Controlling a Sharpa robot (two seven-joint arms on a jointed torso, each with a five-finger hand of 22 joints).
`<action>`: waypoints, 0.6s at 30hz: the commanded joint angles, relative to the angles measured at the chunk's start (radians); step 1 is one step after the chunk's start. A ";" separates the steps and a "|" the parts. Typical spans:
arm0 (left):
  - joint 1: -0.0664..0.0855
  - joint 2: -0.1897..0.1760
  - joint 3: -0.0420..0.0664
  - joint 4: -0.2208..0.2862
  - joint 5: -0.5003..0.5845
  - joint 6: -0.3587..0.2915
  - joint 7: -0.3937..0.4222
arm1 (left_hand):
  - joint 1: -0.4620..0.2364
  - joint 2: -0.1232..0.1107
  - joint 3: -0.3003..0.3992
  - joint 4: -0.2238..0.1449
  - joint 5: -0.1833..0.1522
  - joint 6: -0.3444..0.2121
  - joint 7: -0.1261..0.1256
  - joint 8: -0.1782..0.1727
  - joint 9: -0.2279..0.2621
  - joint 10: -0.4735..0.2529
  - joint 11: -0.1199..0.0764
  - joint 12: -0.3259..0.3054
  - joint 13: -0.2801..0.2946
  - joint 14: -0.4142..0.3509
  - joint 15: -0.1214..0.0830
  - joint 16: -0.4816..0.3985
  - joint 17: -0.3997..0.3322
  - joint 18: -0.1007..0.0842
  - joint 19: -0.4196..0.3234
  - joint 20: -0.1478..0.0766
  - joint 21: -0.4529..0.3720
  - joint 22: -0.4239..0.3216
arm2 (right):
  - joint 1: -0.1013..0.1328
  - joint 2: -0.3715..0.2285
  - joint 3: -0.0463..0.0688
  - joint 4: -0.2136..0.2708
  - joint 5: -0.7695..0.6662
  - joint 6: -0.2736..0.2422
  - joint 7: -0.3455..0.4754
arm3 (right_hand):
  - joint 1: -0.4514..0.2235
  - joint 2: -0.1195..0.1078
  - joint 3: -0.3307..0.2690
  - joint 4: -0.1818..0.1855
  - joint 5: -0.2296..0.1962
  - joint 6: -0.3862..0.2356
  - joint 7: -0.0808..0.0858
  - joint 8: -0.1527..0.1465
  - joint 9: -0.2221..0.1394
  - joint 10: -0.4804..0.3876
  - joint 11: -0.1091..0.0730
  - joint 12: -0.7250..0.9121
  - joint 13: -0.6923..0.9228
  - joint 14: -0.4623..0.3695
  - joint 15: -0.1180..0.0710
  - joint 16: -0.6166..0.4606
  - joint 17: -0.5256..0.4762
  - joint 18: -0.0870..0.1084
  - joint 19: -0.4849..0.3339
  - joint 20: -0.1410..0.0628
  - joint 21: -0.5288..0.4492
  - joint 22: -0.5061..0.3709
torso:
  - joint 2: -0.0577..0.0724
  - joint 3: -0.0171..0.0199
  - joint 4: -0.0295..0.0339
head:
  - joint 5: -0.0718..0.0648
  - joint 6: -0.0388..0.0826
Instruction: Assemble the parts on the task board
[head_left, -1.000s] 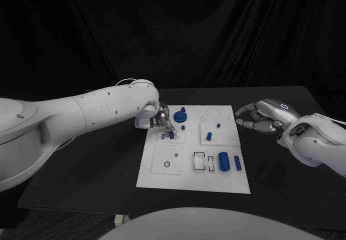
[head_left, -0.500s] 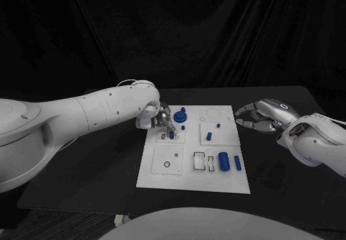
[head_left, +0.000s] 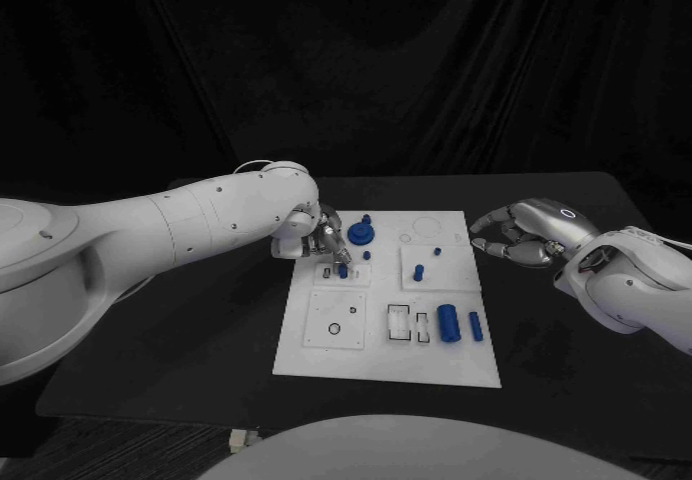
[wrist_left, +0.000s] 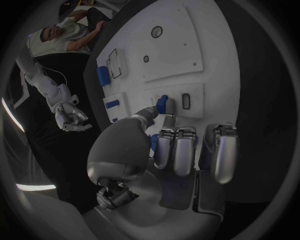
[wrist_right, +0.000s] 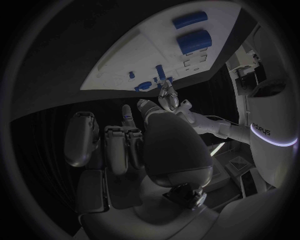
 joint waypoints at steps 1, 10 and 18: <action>-0.007 -0.009 -0.003 0.016 0.003 -0.015 0.004 | -0.020 -0.007 0.042 -0.023 0.012 -0.006 -0.007 0.008 0.012 0.106 -0.008 0.003 0.263 0.105 -0.009 0.003 0.263 0.009 0.053 -0.008 -0.001 0.233 | -0.002 -0.001 0.001 0.000 -0.002 0.010 -0.024 | 0.009 -0.002 0.006 -0.002 0.006 0.008 0.000 0.004 -0.002 0.106 0.005 0.003 0.263 0.097 0.003 -0.006 0.235 0.009 -0.006 -0.004 -0.005 0.166 | 0.000 0.0002 0.0004 | -0.001 0.000; -0.007 -0.029 -0.003 0.042 0.003 -0.050 0.018 | -0.050 -0.021 0.102 -0.053 0.015 -0.014 -0.006 0.020 0.033 0.106 -0.008 0.003 0.263 0.105 -0.009 0.003 0.263 0.011 0.049 -0.008 -0.007 0.231 | -0.002 -0.001 0.001 0.000 -0.002 0.013 -0.027 | 0.011 -0.002 0.007 -0.004 0.007 0.010 0.000 0.005 -0.002 0.106 0.005 0.003 0.263 0.096 0.003 -0.008 0.234 0.009 -0.007 -0.004 -0.007 0.165 | -0.001 0.0007 0.0008 | -0.002 0.000; -0.007 -0.053 -0.003 0.072 0.003 -0.106 0.034 | -0.061 -0.025 0.119 -0.062 0.012 -0.021 -0.004 0.022 0.039 0.106 -0.007 0.003 0.263 0.105 -0.008 0.003 0.263 0.012 0.046 -0.007 -0.012 0.229 | -0.002 -0.001 0.001 -0.001 -0.002 0.014 -0.030 | 0.012 -0.002 0.008 -0.006 0.007 0.011 0.000 0.005 -0.002 0.106 0.005 0.003 0.263 0.095 0.003 -0.010 0.231 0.010 -0.009 -0.004 -0.012 0.164 | -0.001 0.0008 0.0001 | -0.001 0.000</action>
